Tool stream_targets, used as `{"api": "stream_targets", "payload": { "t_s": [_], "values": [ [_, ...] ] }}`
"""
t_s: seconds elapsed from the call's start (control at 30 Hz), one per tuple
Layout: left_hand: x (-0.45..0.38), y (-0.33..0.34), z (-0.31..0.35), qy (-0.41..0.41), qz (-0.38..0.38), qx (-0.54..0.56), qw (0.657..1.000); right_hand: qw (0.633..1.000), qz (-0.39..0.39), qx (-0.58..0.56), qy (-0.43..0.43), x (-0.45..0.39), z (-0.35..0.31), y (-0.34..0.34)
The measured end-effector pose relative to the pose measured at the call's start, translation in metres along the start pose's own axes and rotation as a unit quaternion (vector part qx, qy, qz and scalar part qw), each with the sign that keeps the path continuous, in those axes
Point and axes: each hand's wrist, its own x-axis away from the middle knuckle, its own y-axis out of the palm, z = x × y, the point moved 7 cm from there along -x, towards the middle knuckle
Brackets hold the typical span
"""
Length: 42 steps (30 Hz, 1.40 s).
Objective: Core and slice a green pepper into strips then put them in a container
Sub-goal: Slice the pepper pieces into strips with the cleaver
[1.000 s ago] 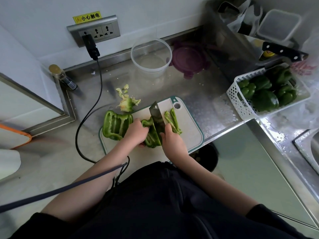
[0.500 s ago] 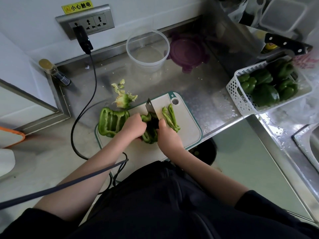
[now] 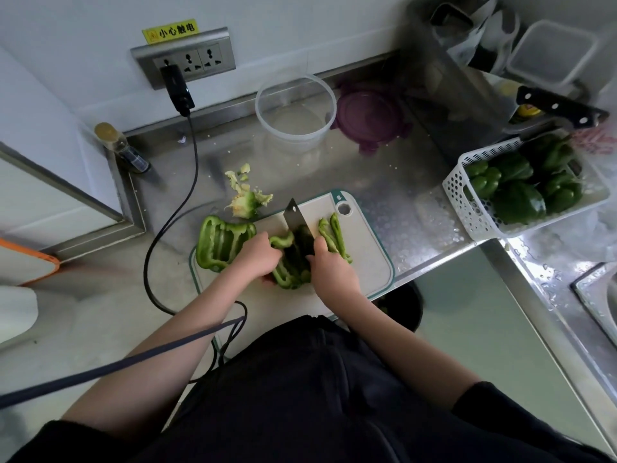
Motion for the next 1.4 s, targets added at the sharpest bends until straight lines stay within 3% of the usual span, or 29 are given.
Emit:
{"api": "stream_targets", "payload": {
  "t_s": [0.17, 0.4, 0.77, 1.4],
  "values": [
    [0.0, -0.005, -0.005, 0.01, -0.01, -0.005, 1.0, 0.998, 0.02, 0.045, 0.032, -0.002, 0.029, -0.015],
    [0.004, -0.005, -0.006, 0.019, 0.002, -0.01, 1.0, 0.994, 0.075, -0.071, 0.036, 0.009, 0.029, -0.034],
    [0.011, -0.004, 0.0, 0.003, 0.03, -0.03, 0.999, 0.993, 0.035, -0.115, 0.009, 0.02, 0.001, -0.009],
    [0.02, -0.003, 0.001, -0.025, 0.012, 0.021, 0.999, 0.999, -0.007, 0.048, 0.006, 0.025, -0.009, 0.021]
  ]
}}
